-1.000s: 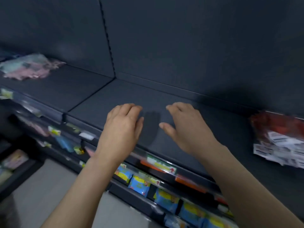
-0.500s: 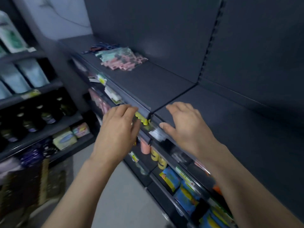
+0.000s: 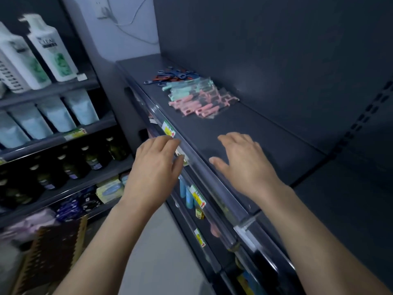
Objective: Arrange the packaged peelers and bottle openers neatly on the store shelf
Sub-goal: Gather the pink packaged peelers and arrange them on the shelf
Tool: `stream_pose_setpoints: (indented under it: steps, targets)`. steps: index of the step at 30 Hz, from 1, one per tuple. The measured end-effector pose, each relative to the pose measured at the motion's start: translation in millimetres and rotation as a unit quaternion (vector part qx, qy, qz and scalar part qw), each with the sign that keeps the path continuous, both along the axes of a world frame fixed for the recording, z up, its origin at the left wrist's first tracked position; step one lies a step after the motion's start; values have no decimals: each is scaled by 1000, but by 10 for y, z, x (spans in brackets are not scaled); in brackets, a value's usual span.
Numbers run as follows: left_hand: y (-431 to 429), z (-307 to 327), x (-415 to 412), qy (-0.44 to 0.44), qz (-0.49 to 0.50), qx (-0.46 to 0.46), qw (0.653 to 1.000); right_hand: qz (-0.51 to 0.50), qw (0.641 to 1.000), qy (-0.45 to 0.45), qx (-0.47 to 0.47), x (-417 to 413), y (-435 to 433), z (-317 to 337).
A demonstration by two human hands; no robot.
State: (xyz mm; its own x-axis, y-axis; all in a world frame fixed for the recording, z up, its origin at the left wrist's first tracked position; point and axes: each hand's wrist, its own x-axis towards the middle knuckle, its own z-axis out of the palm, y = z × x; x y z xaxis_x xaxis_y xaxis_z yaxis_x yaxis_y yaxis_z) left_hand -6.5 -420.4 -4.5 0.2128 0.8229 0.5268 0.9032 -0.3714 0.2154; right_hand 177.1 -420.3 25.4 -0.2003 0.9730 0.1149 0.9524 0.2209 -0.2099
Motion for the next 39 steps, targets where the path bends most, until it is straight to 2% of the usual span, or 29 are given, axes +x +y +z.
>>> stream_pose_setpoints:
  steps: [7,17,24,34,39]
  targets:
    - [908,-112,-232,-4,-44,-23,999,-47,999,7,-6,-225,739,-91]
    - [2409,-100,-805,12,-172,-40,984,-176,984,19,-28,-909,1803,-160]
    - [3074,-250,-637,12,-240,-75,968,-275,959,30,-56,-924,2167,-258]
    - [3707,-429,-201,106,-236,-81,963,-314,945,58,-71,-608,2875,-502]
    - [3888,-431,5,168,-190,-152,955,-369,919,96,-96,-552,3170,-650]
